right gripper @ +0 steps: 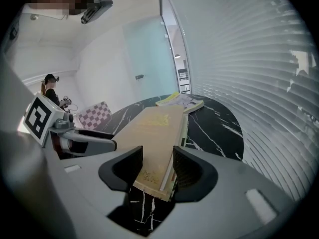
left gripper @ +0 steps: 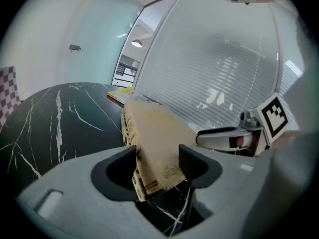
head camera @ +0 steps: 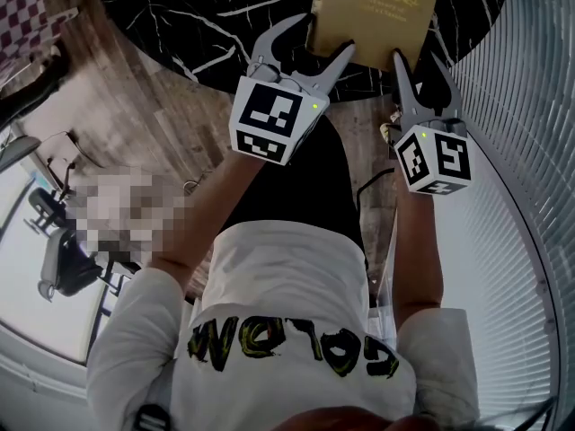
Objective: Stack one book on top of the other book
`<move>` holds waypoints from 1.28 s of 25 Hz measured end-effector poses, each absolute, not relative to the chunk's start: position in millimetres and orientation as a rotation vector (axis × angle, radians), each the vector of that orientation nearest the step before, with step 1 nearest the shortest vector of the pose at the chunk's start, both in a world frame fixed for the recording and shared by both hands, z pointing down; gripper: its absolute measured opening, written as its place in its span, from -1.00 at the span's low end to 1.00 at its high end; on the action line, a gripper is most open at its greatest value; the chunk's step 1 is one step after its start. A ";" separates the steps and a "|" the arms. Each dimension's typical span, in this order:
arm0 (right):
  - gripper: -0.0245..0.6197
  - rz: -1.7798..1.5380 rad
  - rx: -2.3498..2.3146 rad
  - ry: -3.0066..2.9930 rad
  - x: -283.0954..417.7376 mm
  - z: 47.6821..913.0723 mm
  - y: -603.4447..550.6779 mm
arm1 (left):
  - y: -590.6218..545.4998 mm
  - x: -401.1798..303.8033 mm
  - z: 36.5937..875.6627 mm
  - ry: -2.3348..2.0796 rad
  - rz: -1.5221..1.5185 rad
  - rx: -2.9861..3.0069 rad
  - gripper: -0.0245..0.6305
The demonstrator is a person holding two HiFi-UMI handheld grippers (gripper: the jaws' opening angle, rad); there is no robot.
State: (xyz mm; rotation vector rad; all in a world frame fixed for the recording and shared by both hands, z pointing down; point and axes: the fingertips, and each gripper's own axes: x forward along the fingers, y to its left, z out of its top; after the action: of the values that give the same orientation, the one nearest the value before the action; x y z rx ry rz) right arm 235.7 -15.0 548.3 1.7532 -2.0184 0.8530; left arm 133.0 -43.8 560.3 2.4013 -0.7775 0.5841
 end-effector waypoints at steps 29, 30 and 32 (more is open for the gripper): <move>-0.70 0.617 1.726 -2.286 189.6 386.6 11.1 | 1.5 120.2 385.2 -0.690 0.344 2.585 -0.53; -0.71 0.607 1.728 -2.294 187.1 380.6 12.6 | 3.2 119.5 378.5 -0.690 0.329 2.593 -0.54; -0.74 0.589 1.729 -2.309 180.8 367.2 16.4 | 6.8 116.5 363.4 -0.690 0.302 2.606 -0.55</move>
State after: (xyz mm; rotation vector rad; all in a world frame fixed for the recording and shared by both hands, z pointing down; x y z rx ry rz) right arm 180.8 16.4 367.2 1.7288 -2.3092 0.5886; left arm 116.5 6.8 363.4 2.6059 -0.6902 0.3017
